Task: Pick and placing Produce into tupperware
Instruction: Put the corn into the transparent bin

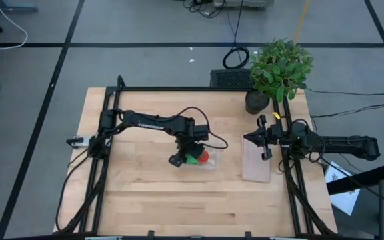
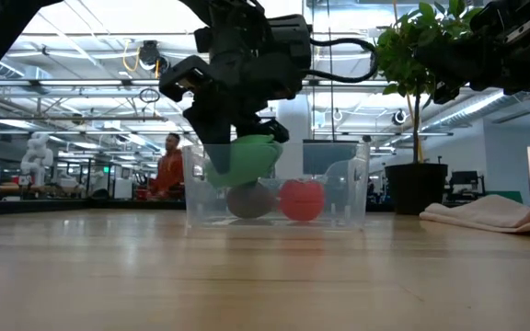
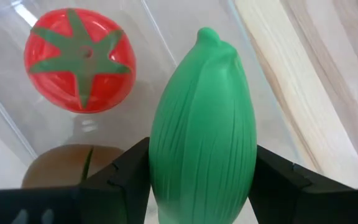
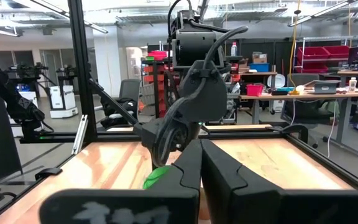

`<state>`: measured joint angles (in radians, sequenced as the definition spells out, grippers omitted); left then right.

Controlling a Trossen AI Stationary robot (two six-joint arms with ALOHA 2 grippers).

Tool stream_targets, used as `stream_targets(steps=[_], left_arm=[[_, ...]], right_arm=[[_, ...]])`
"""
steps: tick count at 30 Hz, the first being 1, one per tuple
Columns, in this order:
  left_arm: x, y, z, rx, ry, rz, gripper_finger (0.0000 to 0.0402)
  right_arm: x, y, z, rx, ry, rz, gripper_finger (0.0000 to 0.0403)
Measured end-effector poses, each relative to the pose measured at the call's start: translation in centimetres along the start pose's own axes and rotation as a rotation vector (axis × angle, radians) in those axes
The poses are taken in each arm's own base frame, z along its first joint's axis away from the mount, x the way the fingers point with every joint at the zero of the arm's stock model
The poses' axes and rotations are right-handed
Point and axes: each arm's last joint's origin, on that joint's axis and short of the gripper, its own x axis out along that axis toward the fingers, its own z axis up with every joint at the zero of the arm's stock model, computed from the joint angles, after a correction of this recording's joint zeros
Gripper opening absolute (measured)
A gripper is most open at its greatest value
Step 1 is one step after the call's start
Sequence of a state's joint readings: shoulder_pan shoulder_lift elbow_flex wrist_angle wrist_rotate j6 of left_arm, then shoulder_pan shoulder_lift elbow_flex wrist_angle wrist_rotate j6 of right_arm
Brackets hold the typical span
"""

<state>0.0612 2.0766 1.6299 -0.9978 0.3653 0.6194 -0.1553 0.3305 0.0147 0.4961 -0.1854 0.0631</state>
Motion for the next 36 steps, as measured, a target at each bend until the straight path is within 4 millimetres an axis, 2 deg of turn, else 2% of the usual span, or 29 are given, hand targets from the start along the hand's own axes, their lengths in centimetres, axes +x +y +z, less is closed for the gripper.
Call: stream_targets(steps=[13,22,36], left_arm=[[1.5,0.6,-0.3,0.159,0.044,0.000,0.0211],[1.7,0.8,-0.4,0.320,0.110,0.055,0.0211],[1.9,0.3,-0.1,0.453,0.142,0.067,0.0211]], right_arm=[[0.0,0.0,-0.1,-0.002,0.010,-0.001,0.0000],[0.0,0.0,-0.1,-0.016,0.014,-0.001,0.0000],[0.0,0.0,-0.2,-0.019,0.018,-0.001,0.0000]])
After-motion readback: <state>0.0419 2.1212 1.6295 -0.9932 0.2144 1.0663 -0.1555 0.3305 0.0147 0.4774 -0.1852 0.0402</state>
